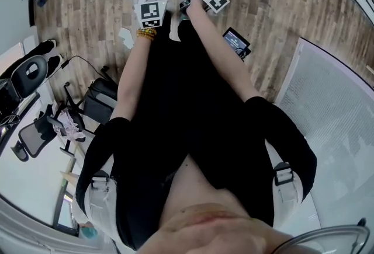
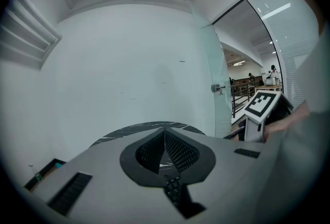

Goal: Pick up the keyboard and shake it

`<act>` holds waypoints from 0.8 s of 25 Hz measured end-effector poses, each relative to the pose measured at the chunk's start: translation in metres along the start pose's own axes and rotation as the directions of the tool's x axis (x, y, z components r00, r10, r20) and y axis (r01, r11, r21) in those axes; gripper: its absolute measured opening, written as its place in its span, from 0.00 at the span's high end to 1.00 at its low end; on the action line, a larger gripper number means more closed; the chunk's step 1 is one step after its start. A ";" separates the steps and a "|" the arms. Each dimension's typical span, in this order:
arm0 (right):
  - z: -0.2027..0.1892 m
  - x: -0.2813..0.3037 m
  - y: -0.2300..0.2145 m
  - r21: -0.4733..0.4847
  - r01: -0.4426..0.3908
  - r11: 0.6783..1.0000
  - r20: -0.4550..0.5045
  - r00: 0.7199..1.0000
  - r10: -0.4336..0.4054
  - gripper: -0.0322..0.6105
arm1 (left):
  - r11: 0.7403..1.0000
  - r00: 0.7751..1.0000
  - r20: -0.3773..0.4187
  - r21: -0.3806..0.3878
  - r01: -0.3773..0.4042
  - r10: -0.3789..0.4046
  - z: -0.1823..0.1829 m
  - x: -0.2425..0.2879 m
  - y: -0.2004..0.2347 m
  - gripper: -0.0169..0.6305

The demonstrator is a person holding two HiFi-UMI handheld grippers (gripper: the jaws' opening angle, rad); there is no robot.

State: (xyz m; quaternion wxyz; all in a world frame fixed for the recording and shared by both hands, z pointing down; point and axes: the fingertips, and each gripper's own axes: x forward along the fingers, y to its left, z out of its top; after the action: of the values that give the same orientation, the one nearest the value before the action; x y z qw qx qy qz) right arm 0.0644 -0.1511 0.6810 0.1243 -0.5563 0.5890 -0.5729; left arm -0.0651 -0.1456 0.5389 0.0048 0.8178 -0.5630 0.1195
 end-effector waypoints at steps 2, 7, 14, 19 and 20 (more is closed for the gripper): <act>0.011 -0.009 0.025 -0.030 -0.059 0.998 0.039 0.997 0.060 0.62 | 1.000 1.000 0.008 0.010 0.004 -0.004 0.007 -0.006 0.002 0.95; 0.022 -0.039 0.074 -0.248 -0.190 0.950 0.101 0.970 0.221 0.68 | 0.999 0.999 0.036 0.024 0.024 -0.025 0.022 -0.016 0.003 0.95; 0.002 -0.083 0.151 -0.736 -0.195 0.648 0.097 0.917 0.386 0.74 | 0.999 0.993 0.113 0.028 0.036 -0.039 0.052 -0.035 0.013 0.95; -0.030 -0.119 0.188 -0.895 -0.110 0.432 0.094 0.901 0.424 0.77 | 1.000 0.987 0.157 0.018 0.026 -0.029 0.066 -0.071 0.018 0.95; -0.036 -0.125 0.190 -0.905 -0.103 0.413 0.092 0.900 0.425 0.78 | 0.999 0.987 0.159 0.020 0.030 -0.033 0.065 -0.078 0.016 0.95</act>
State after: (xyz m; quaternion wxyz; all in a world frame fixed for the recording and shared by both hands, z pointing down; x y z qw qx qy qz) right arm -0.0180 -0.0841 0.4762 -0.0021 -0.5189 0.8526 -0.0616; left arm -0.0935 -0.0887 0.4584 -0.0455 0.8334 -0.5476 0.0588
